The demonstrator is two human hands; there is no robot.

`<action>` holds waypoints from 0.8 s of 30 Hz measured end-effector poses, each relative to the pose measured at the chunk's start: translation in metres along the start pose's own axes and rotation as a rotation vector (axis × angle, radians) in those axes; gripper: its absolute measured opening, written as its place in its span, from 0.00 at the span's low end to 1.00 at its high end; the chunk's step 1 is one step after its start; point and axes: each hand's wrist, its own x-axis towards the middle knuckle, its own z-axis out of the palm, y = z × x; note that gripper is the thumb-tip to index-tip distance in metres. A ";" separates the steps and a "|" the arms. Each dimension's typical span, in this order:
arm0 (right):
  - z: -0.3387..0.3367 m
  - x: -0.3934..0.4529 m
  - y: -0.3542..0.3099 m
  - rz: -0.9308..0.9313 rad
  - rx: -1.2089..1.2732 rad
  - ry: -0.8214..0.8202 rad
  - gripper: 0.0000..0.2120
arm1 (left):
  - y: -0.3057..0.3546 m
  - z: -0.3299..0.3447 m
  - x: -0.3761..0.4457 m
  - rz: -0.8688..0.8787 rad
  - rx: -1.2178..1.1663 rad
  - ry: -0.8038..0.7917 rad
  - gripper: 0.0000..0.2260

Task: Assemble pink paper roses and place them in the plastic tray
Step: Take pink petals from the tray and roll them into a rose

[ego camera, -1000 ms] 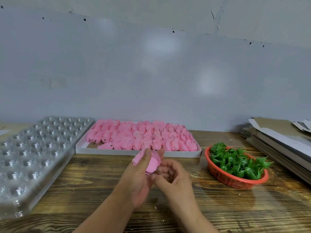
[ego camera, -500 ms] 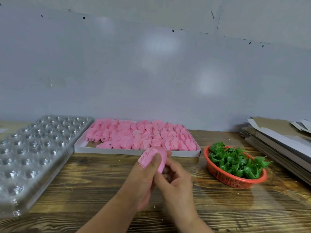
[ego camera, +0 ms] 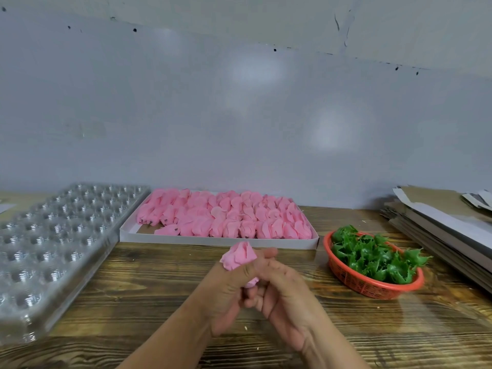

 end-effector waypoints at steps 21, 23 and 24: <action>0.005 -0.003 0.003 -0.143 -0.322 0.103 0.14 | 0.006 0.006 -0.002 0.008 -0.003 0.056 0.12; 0.003 -0.002 0.003 -0.071 -0.253 0.071 0.17 | 0.005 0.003 -0.002 -0.013 -0.013 0.036 0.15; 0.002 -0.002 0.004 -0.053 -0.240 0.067 0.17 | 0.004 0.003 -0.001 -0.019 -0.013 0.039 0.16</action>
